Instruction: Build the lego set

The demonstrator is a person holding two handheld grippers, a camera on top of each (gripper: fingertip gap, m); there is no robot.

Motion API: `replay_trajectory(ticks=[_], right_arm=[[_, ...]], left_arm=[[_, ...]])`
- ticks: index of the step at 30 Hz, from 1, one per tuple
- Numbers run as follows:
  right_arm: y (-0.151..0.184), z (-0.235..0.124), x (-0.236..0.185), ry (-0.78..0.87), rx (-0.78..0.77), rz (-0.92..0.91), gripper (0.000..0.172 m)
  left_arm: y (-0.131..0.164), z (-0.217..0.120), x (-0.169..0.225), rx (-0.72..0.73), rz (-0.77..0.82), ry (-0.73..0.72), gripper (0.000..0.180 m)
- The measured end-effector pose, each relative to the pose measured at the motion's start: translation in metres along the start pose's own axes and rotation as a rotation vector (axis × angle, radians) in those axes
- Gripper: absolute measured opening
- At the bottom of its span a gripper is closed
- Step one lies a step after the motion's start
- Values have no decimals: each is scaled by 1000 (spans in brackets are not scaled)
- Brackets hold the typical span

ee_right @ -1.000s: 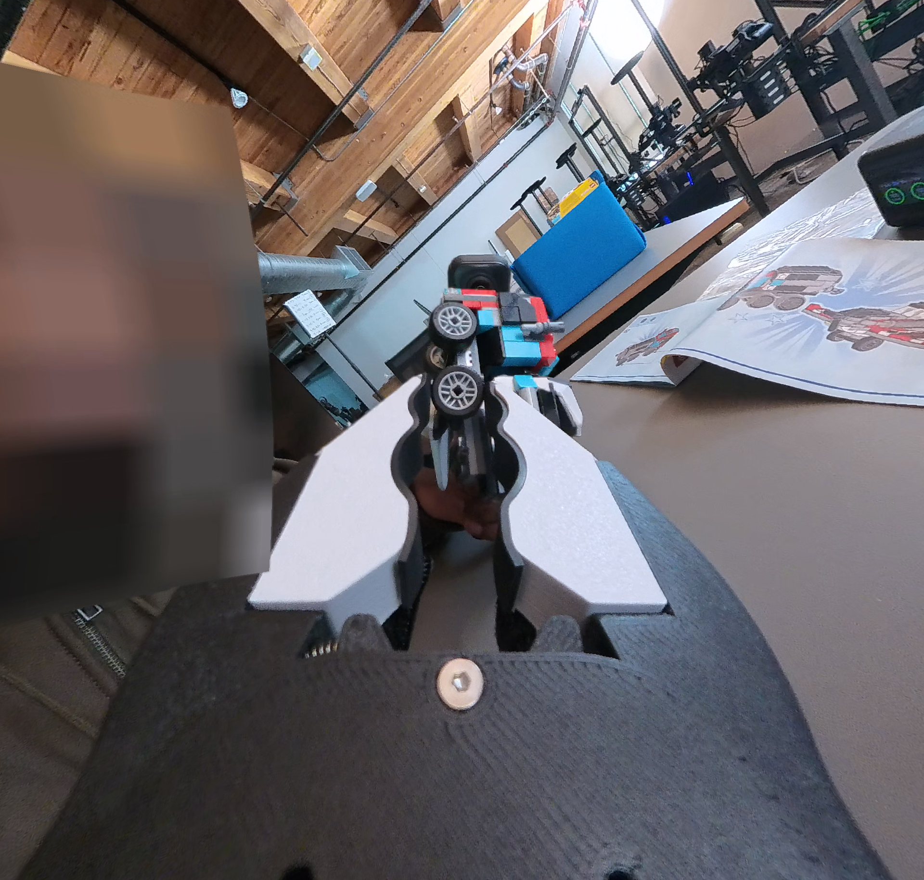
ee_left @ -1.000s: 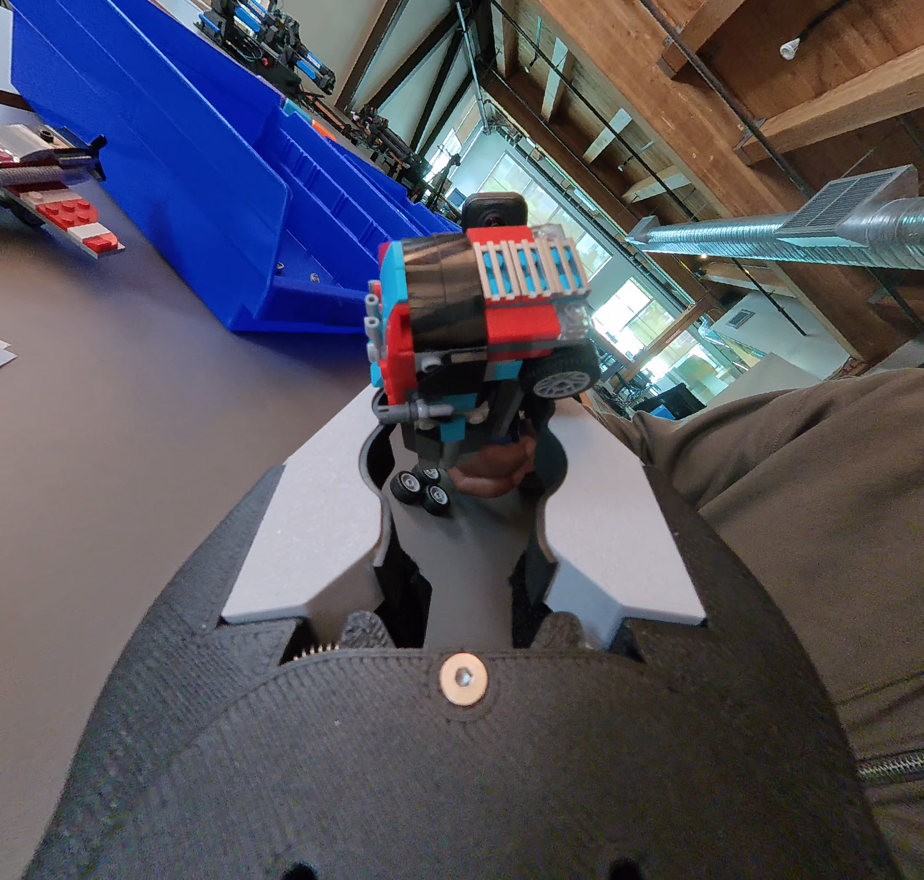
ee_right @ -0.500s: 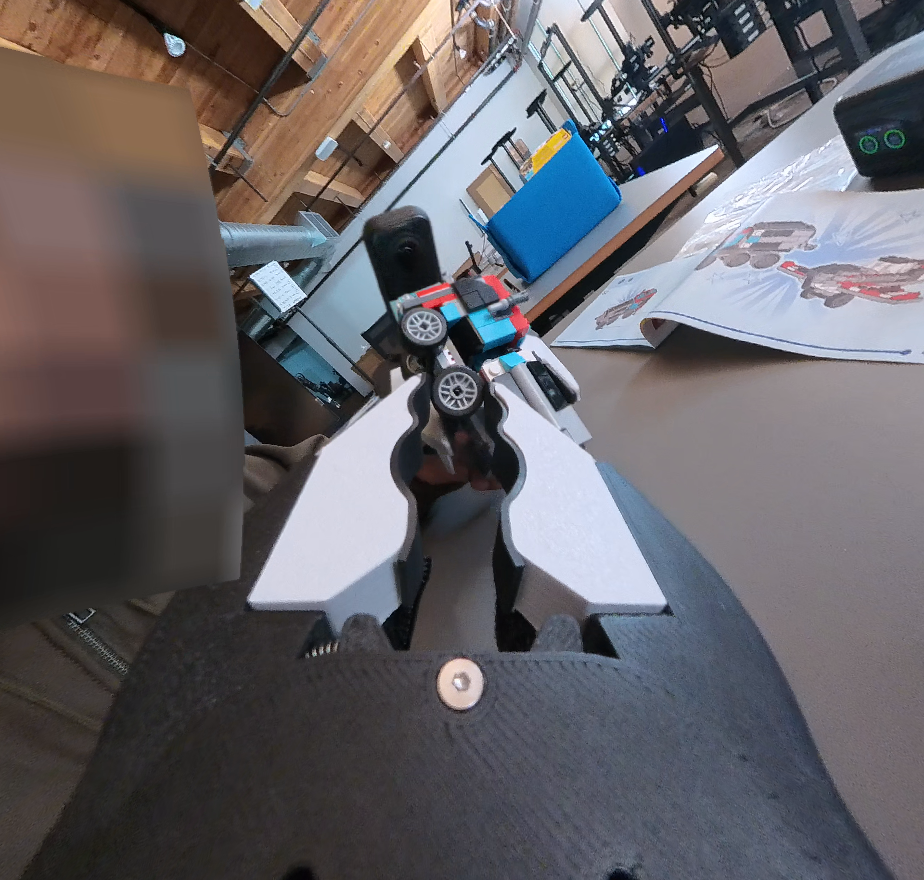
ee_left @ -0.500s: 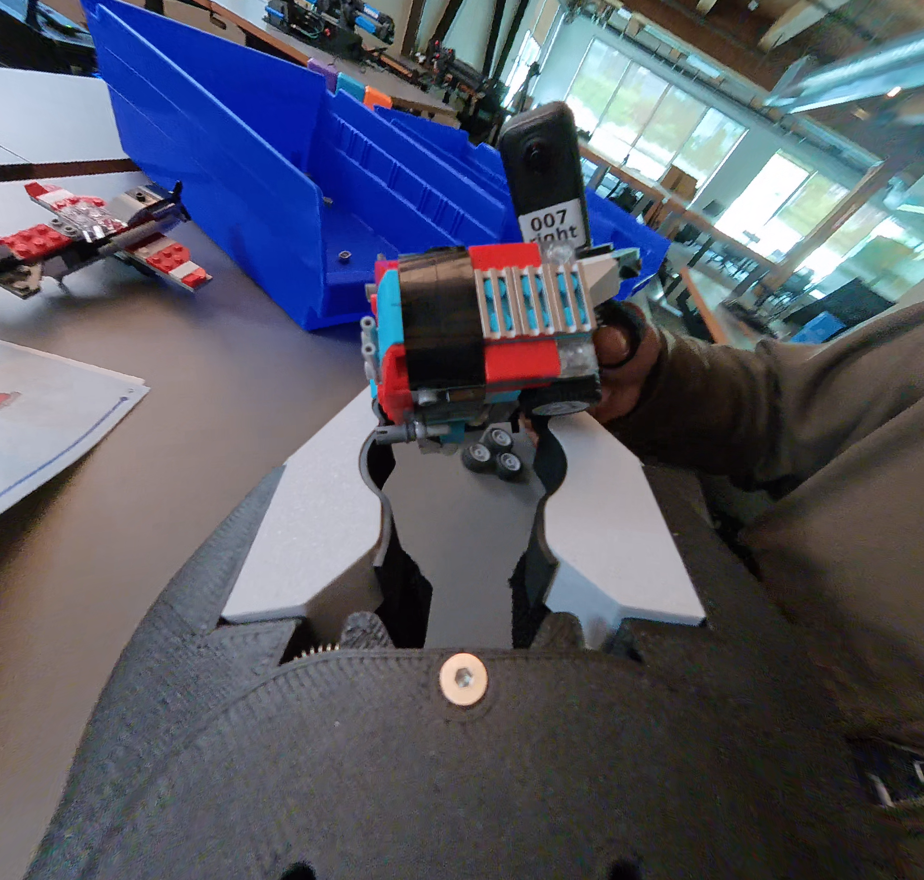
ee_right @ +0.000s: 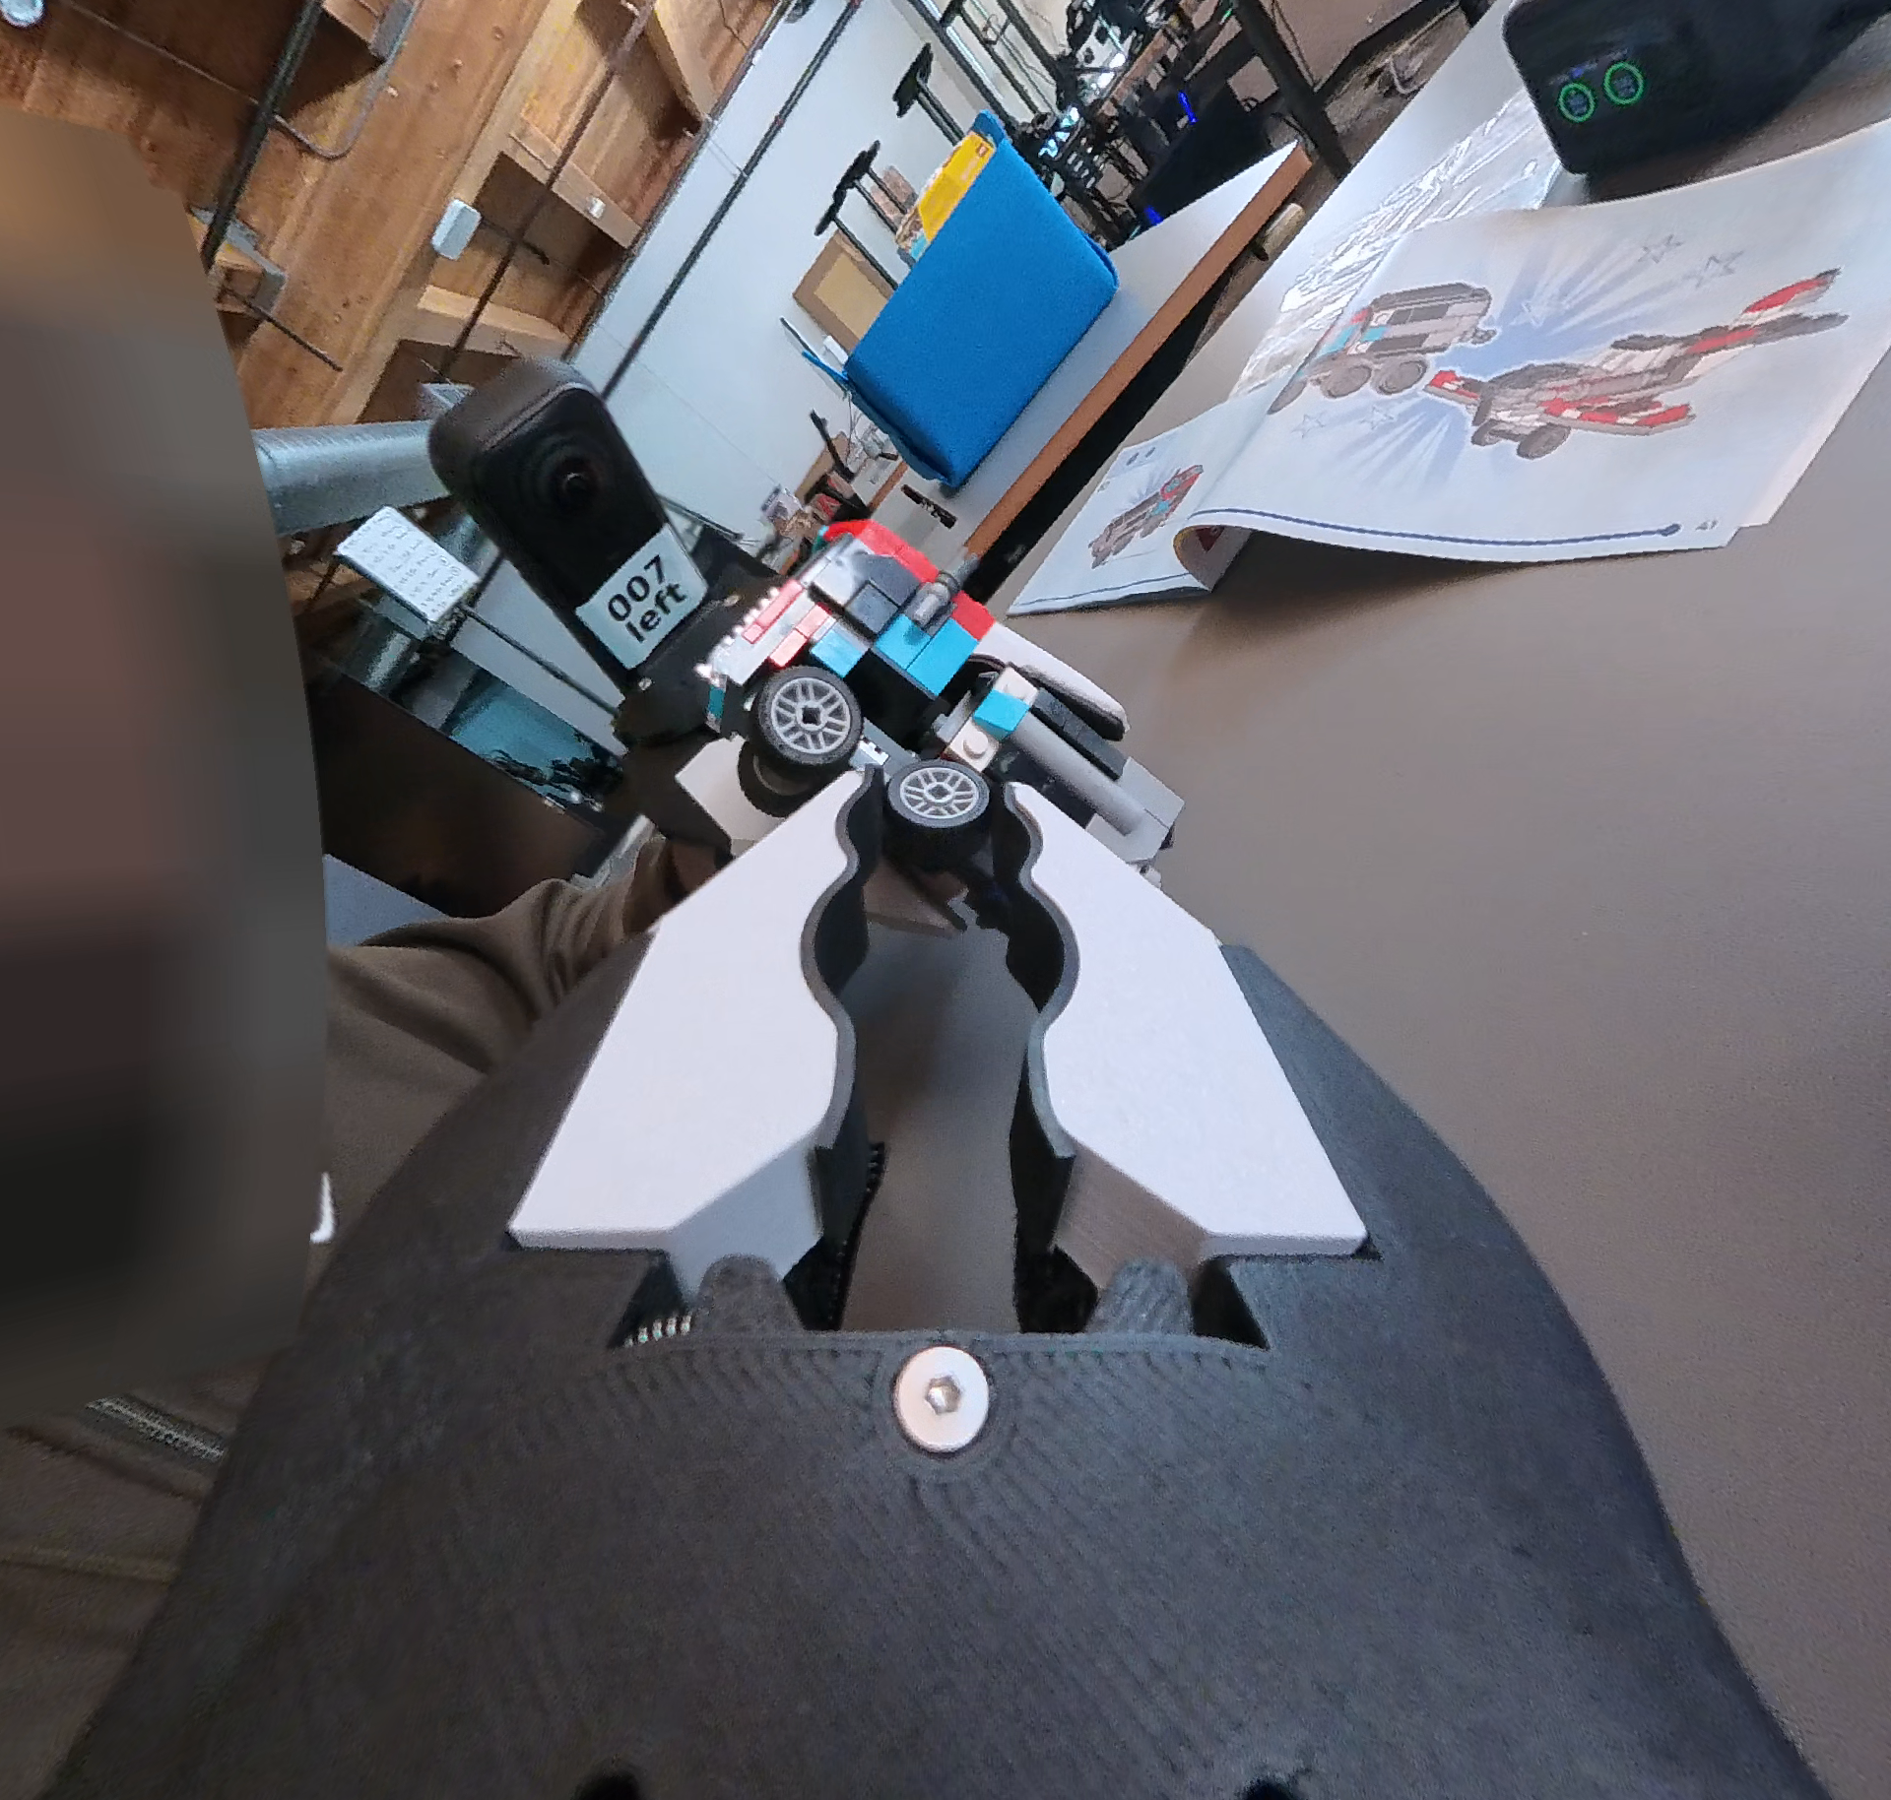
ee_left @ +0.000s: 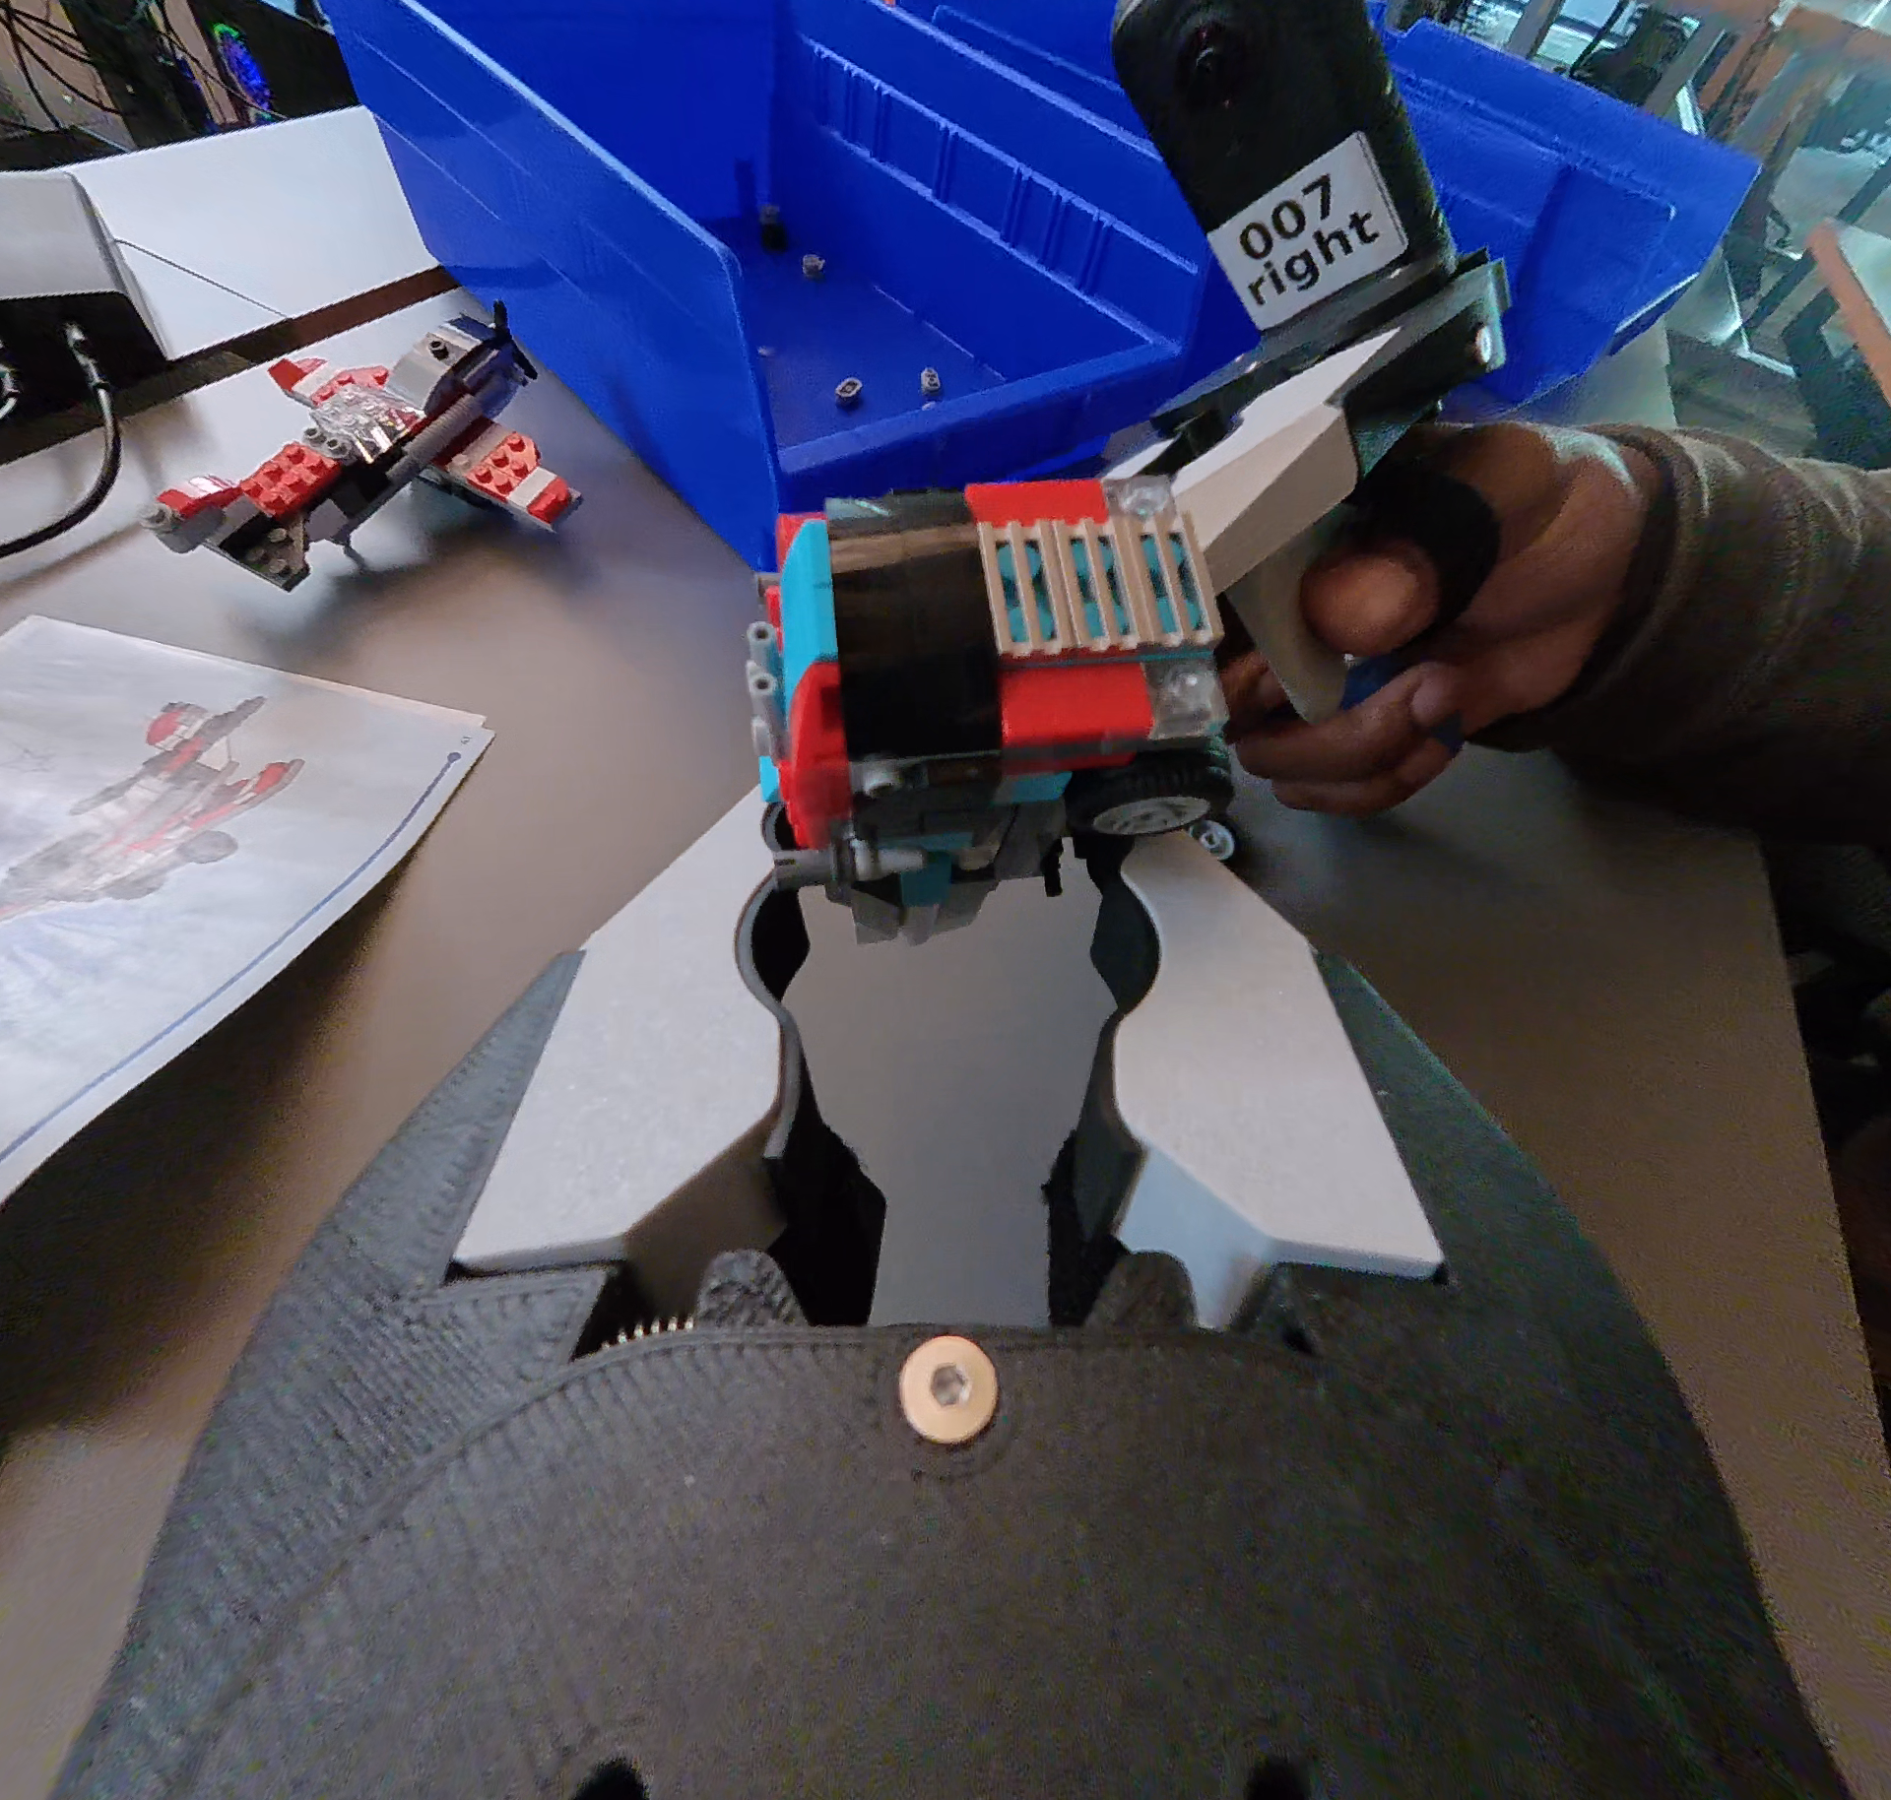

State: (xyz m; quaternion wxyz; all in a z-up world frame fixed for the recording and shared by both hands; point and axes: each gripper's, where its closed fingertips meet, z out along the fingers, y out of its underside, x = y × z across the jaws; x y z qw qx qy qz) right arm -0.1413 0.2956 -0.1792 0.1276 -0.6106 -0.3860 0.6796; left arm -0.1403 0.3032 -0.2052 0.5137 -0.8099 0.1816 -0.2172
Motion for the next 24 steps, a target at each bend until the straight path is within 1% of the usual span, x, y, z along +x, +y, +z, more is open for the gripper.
replay_trajectory(ticks=[4, 15, 21, 24], right_arm=[[-2, 1, 0, -8, 20, 14, 21], [-12, 1, -9, -83, 107, 59, 21], [-13, 0, -15, -116, 110, 43, 21], [-13, 0, -17, -126, 104, 21, 21]], left_arm=[[-2, 0, 0, 23, -47, 19, 55], [-13, -4, 4, 140, -260, 160, 55], [-18, -6, 6, 174, -338, 228, 55], [-19, -7, 8, 172, -337, 243, 55]])
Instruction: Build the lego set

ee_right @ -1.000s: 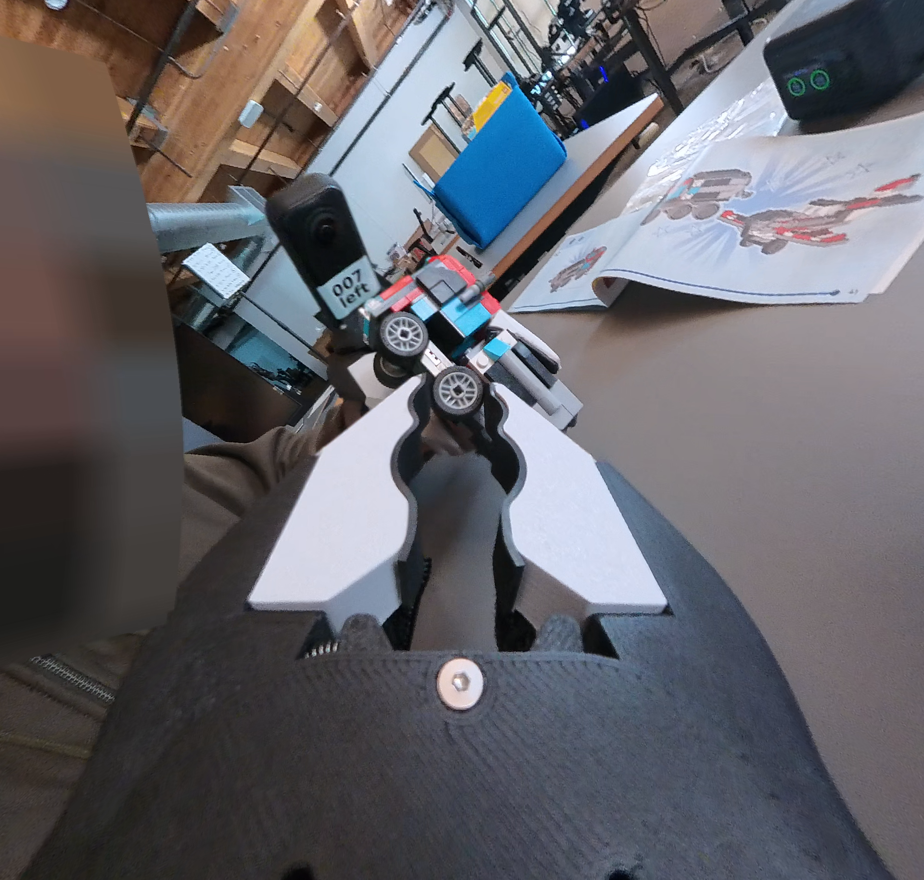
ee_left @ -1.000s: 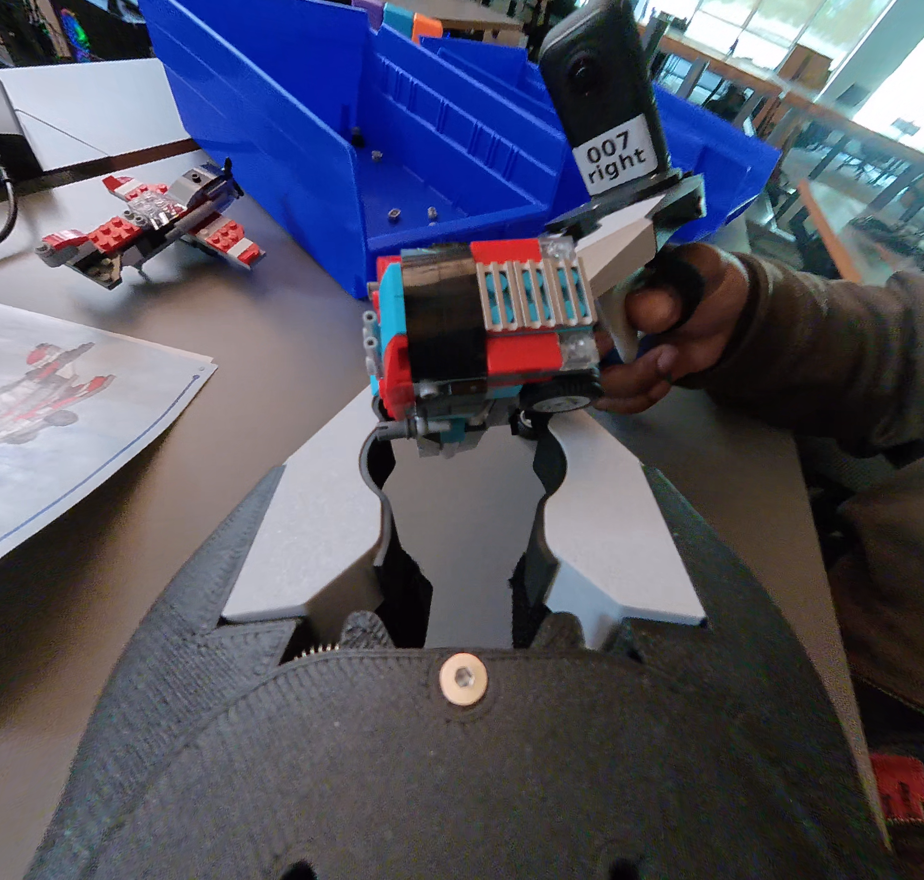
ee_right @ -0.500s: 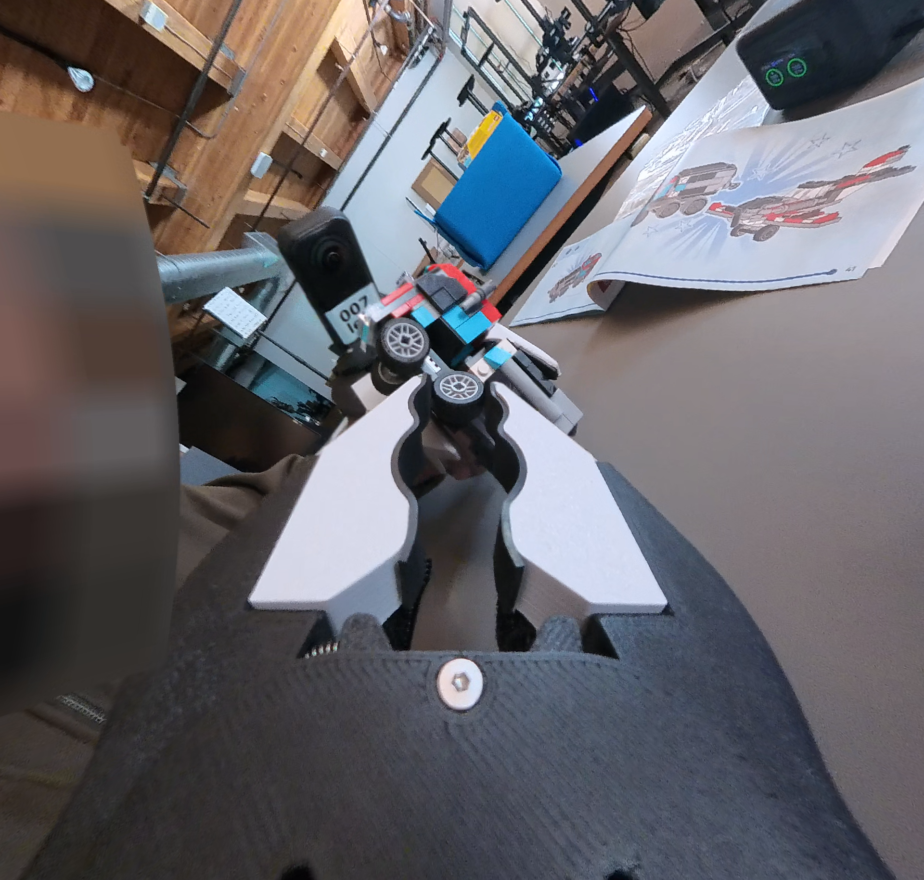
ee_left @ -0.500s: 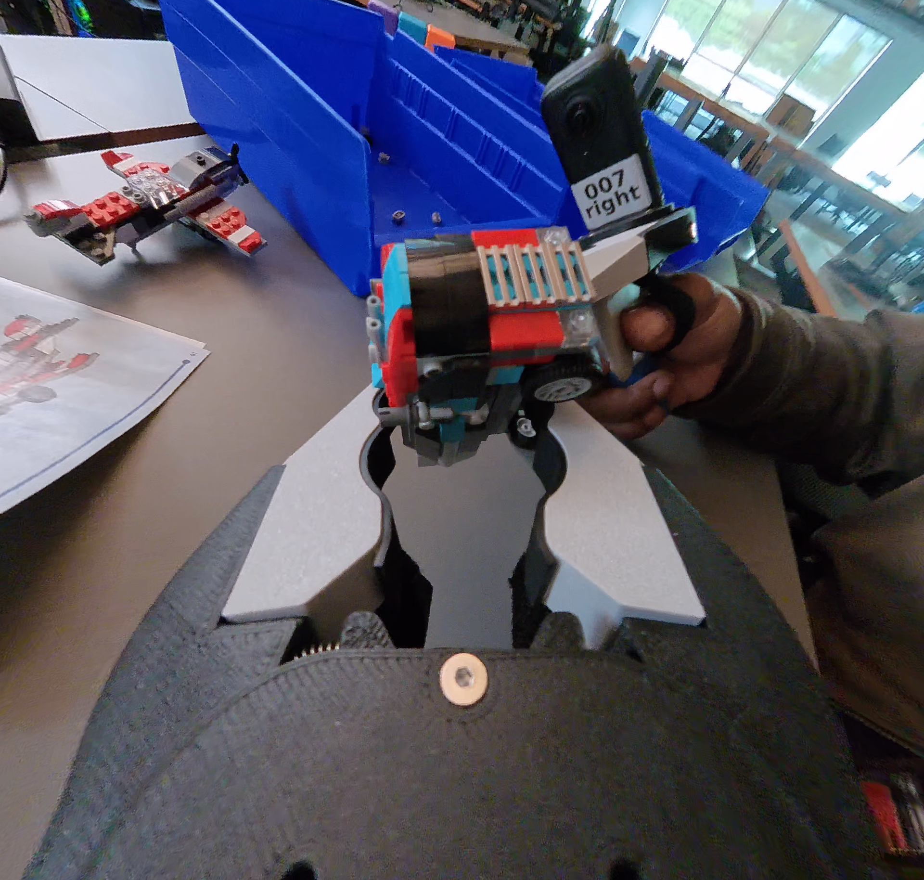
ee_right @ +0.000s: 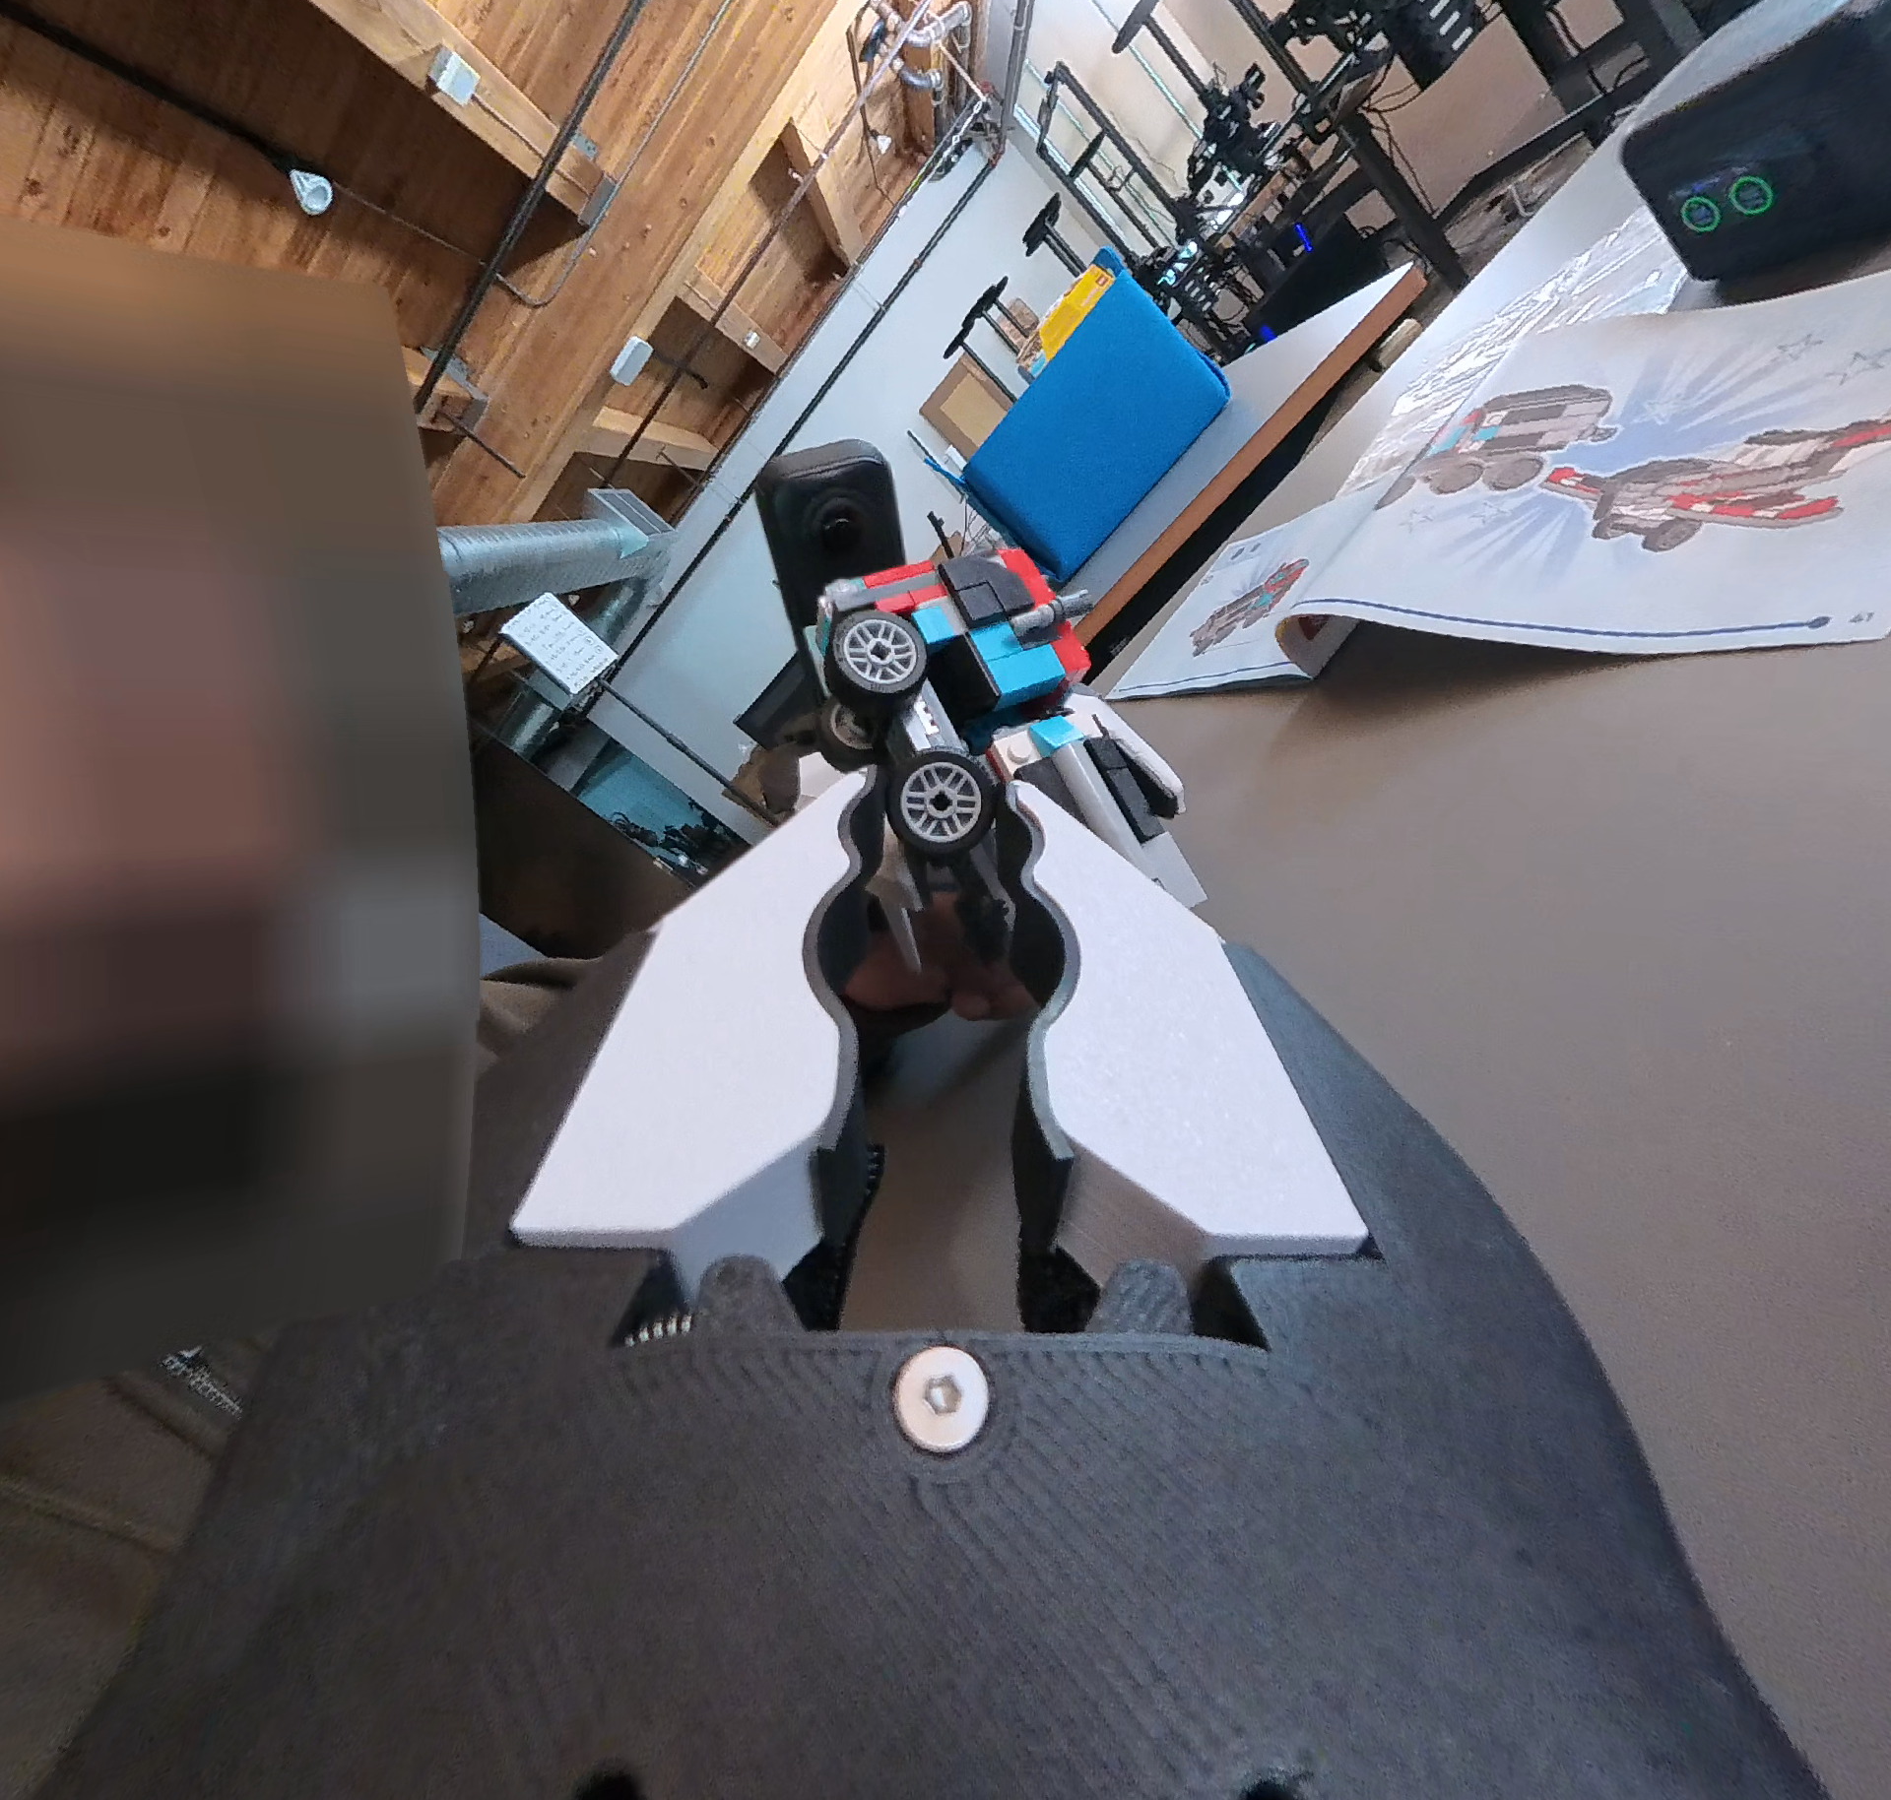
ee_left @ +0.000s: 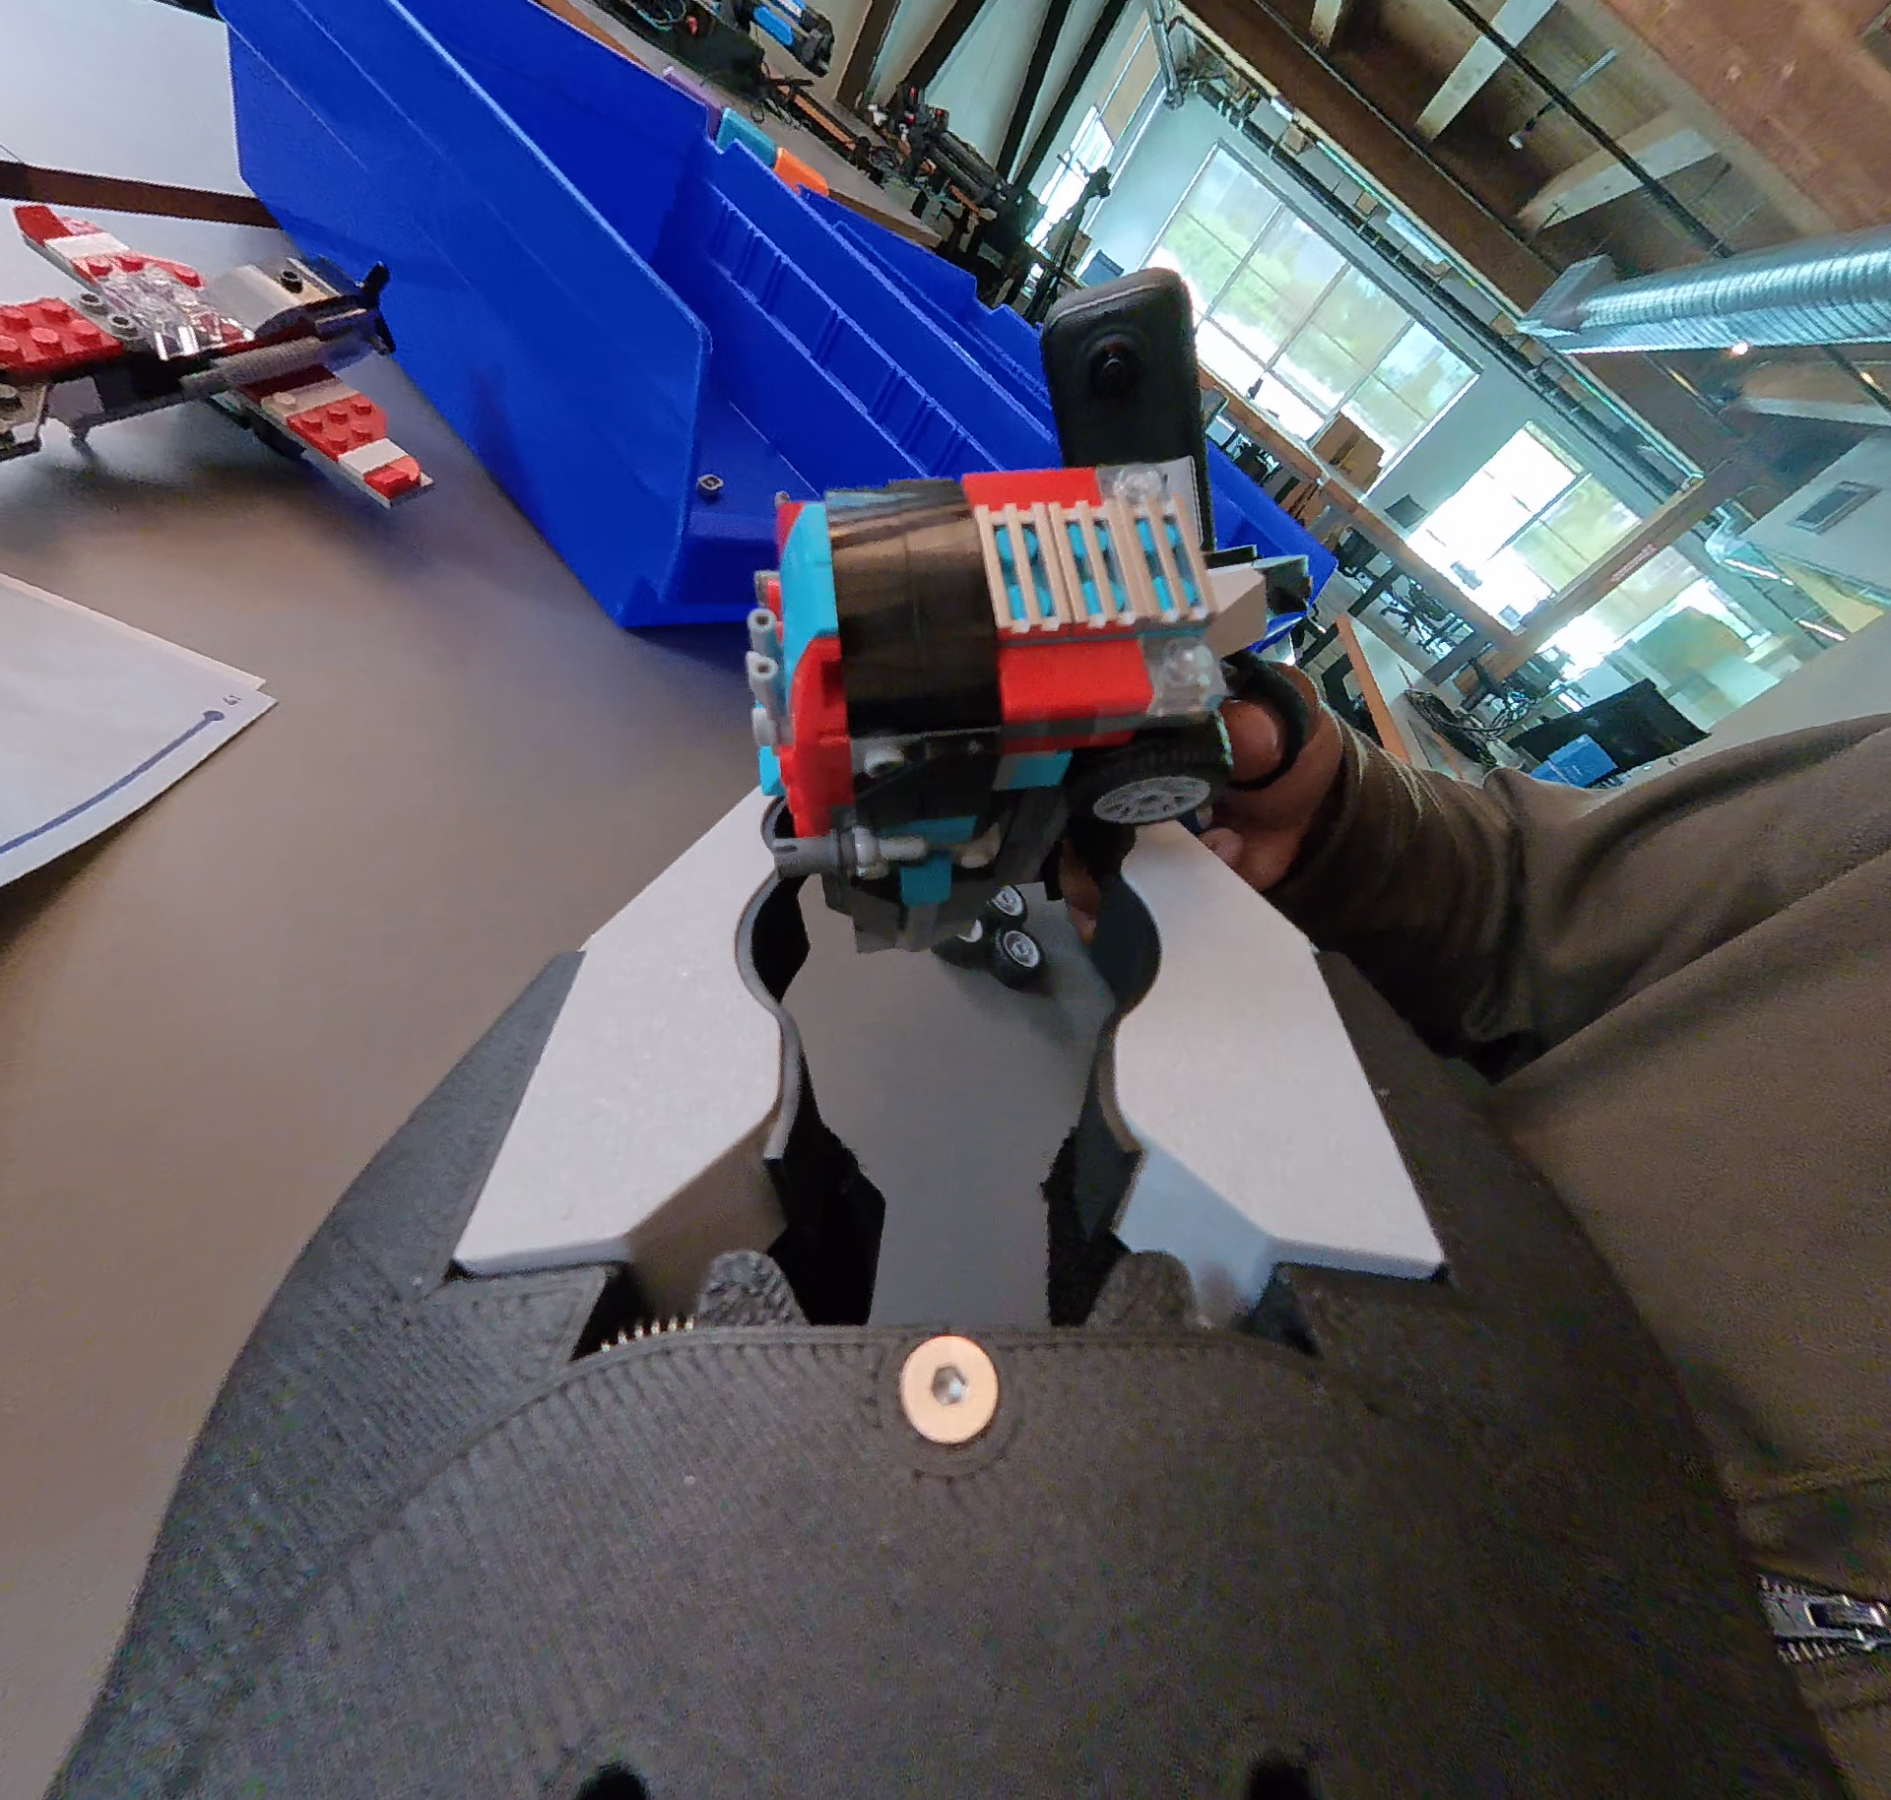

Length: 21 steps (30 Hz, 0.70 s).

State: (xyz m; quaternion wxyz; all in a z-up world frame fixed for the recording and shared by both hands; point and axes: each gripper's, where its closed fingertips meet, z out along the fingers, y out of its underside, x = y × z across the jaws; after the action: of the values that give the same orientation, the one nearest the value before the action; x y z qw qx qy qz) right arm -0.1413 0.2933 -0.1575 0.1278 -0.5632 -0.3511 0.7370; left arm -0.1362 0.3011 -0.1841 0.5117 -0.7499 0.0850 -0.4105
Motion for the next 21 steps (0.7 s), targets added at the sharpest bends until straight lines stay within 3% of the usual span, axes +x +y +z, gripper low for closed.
replay_trajectory(ticks=[6, 21], right_arm=[[1, 0, -5, -14, -25, -51, 21], [10, -2, 8, 65, -68, 37, 21]], left_arm=[[1, -1, 4, -25, 24, 14, 55], [7, -3, -10, -136, 298, -187, 55]])
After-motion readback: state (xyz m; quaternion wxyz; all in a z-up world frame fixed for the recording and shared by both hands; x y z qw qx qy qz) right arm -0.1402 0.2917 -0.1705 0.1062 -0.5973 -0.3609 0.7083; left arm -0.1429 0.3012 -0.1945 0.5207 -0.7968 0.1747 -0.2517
